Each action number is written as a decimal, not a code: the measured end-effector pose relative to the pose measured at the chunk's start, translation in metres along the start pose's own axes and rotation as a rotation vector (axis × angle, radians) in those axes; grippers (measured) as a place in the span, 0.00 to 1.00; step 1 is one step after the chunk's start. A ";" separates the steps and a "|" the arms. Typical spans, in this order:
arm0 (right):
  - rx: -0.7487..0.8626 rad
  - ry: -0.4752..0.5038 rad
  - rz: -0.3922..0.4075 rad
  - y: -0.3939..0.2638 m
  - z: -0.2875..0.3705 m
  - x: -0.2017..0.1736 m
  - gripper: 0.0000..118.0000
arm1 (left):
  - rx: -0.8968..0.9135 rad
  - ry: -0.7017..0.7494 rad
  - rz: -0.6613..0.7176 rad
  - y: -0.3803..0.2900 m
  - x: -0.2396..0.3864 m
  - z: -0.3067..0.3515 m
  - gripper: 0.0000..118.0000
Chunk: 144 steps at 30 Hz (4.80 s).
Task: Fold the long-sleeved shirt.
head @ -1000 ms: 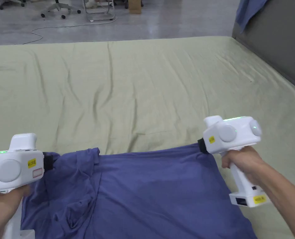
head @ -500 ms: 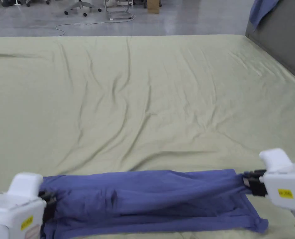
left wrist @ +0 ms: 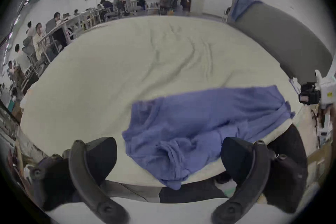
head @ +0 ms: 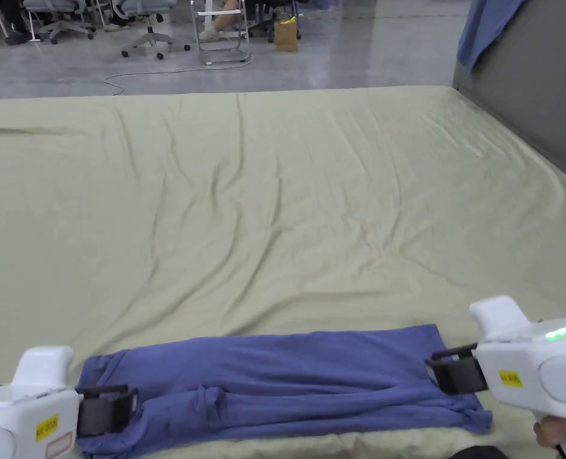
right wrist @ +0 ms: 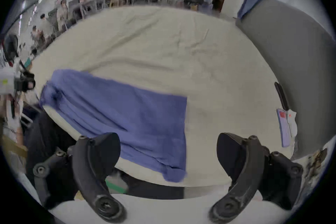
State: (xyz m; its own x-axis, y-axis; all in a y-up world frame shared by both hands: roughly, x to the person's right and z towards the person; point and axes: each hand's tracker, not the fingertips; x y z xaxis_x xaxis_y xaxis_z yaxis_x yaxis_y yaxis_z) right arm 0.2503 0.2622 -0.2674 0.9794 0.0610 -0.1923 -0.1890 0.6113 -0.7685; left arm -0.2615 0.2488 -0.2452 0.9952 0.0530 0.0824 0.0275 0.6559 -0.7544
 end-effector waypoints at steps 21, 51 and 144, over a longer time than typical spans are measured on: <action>-0.054 0.124 0.026 -0.014 -0.031 -0.060 0.00 | -0.151 -0.457 0.656 -0.013 -0.119 -0.067 0.98; -0.022 0.153 -0.001 -0.009 -0.022 -0.049 0.00 | 0.070 -0.426 0.690 -0.012 -0.142 -0.052 0.09; -0.288 0.465 -0.383 0.023 -0.126 -0.033 0.00 | -0.317 -0.758 0.448 0.032 0.086 -0.158 0.17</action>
State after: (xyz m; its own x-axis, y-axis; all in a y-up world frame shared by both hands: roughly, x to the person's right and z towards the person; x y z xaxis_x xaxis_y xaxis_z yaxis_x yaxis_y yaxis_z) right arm 0.2052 0.1751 -0.3558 0.8608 -0.5045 -0.0666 0.0917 0.2825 -0.9549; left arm -0.1600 0.1552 -0.3657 0.5955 0.8011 0.0594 -0.2084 0.2255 -0.9517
